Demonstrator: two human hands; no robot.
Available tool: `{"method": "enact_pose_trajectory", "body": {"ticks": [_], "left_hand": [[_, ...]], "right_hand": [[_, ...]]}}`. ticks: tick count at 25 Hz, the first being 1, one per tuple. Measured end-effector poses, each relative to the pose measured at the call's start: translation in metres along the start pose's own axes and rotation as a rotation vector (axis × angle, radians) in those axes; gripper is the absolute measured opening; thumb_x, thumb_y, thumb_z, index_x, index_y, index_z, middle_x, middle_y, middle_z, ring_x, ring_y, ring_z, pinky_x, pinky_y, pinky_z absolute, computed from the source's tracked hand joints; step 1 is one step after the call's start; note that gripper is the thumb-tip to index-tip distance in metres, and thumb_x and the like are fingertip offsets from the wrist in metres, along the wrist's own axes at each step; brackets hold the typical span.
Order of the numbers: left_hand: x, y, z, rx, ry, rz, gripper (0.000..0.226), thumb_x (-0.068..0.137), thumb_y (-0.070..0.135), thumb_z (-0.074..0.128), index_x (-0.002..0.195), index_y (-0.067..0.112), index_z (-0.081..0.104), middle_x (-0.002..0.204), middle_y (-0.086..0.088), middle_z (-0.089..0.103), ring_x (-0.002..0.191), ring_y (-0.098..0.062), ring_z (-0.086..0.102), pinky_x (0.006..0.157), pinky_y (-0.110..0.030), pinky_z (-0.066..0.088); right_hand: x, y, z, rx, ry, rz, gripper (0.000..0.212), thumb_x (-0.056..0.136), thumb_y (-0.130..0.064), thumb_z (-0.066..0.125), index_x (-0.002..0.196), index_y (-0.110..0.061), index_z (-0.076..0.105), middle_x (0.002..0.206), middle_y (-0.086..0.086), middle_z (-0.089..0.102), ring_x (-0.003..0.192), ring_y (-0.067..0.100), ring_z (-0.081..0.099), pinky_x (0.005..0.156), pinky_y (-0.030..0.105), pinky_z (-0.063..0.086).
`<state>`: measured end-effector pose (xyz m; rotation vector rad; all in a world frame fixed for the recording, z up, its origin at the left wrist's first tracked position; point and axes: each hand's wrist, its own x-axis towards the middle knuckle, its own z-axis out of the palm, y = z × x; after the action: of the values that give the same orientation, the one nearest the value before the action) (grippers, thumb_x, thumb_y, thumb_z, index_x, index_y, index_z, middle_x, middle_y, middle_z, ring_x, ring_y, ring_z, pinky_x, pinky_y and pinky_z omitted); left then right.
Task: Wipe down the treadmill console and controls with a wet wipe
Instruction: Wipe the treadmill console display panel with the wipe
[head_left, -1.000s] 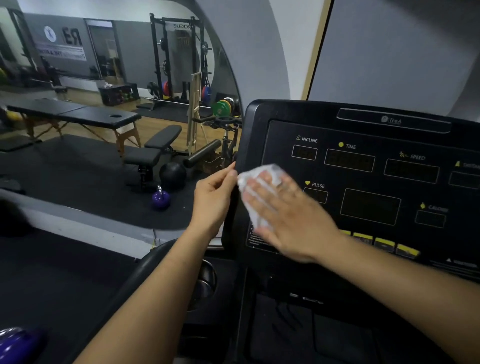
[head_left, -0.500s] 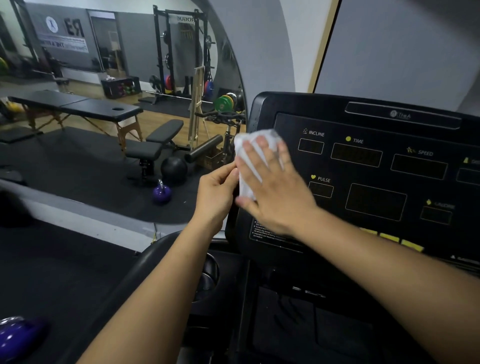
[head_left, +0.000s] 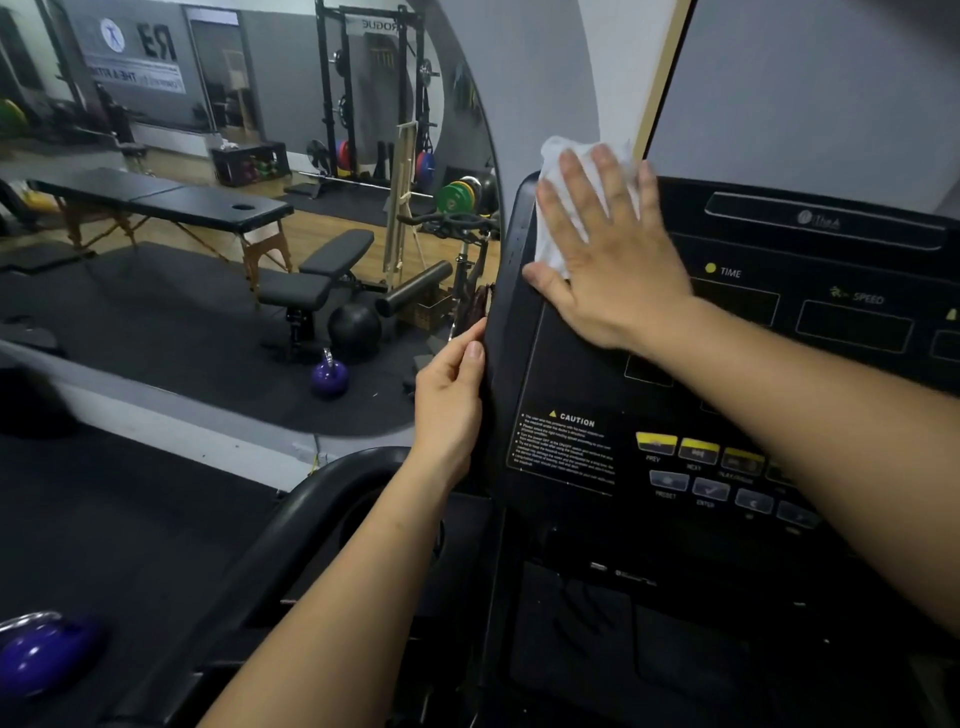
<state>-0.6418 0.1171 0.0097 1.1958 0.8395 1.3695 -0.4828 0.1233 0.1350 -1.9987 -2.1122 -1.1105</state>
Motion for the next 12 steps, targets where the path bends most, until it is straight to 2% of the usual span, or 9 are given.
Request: {"method": "enact_pose_trajectory", "body": {"ticks": [3,5,6,7,9,11,12], "left_hand": [[-0.012,0.002,0.003,0.104,-0.026,-0.081,0.036,0.106,0.032,0.035,0.102,0.022,0.069,0.09,0.016,0.07,0.08,0.014,0.064,0.068,-0.001,0.043],[-0.017,0.002,0.002,0.152,-0.054,-0.093,0.037,0.107,0.036,0.03,0.1,0.028,0.066,0.087,0.022,0.064,0.072,0.023,0.06,0.063,0.002,0.041],[-0.017,0.0,-0.001,0.162,-0.069,-0.121,0.037,0.106,0.039,0.03,0.098,0.032,0.065,0.087,0.022,0.063,0.073,0.021,0.06,0.063,0.0,0.043],[-0.017,-0.001,-0.003,0.158,-0.086,-0.174,0.039,0.105,0.044,0.029,0.097,0.034,0.065,0.089,0.019,0.064,0.079,0.017,0.062,0.067,-0.004,0.045],[-0.019,0.002,-0.009,0.12,-0.14,-0.278,0.055,0.099,0.062,0.026,0.105,0.03,0.069,0.107,0.007,0.07,0.105,0.002,0.062,0.088,-0.017,0.047],[-0.016,0.0,-0.014,0.102,-0.24,-0.335,0.076,0.087,0.079,0.025,0.122,0.026,0.067,0.132,-0.001,0.063,0.128,-0.009,0.052,0.11,-0.031,0.036],[-0.016,0.0,-0.014,0.121,-0.234,-0.339,0.077,0.086,0.081,0.026,0.124,0.026,0.066,0.133,0.0,0.062,0.128,-0.008,0.051,0.112,-0.033,0.034]], "right_hand": [[-0.037,-0.042,0.014,0.034,0.009,-0.069,0.079,0.093,-0.067,0.012,0.157,-0.02,0.007,0.164,0.013,-0.003,0.15,0.039,-0.006,0.118,0.06,-0.002],[-0.077,-0.07,0.031,0.068,0.035,-0.129,0.077,0.093,-0.062,0.025,0.156,-0.018,0.018,0.164,0.014,0.006,0.149,0.04,0.001,0.118,0.061,0.0],[-0.095,-0.081,0.039,0.074,0.031,-0.161,0.077,0.093,-0.06,0.029,0.156,-0.016,0.021,0.164,0.014,0.006,0.15,0.04,0.001,0.118,0.061,0.001],[-0.11,-0.089,0.045,0.076,0.013,-0.193,0.078,0.092,-0.059,0.029,0.156,-0.015,0.021,0.164,0.014,0.005,0.15,0.039,-0.001,0.119,0.06,0.0],[-0.127,-0.093,0.051,0.099,-0.015,-0.262,0.078,0.094,-0.062,0.026,0.156,-0.016,0.02,0.164,0.013,0.0,0.15,0.036,-0.006,0.119,0.059,0.0],[-0.131,-0.086,0.049,0.137,-0.023,-0.333,0.077,0.095,-0.065,0.026,0.156,-0.018,0.02,0.164,0.011,0.001,0.151,0.033,-0.008,0.119,0.058,0.002],[-0.131,-0.082,0.045,0.163,-0.019,-0.363,0.075,0.096,-0.064,0.026,0.155,-0.018,0.022,0.164,0.01,0.005,0.151,0.032,-0.005,0.119,0.057,0.004]]}}
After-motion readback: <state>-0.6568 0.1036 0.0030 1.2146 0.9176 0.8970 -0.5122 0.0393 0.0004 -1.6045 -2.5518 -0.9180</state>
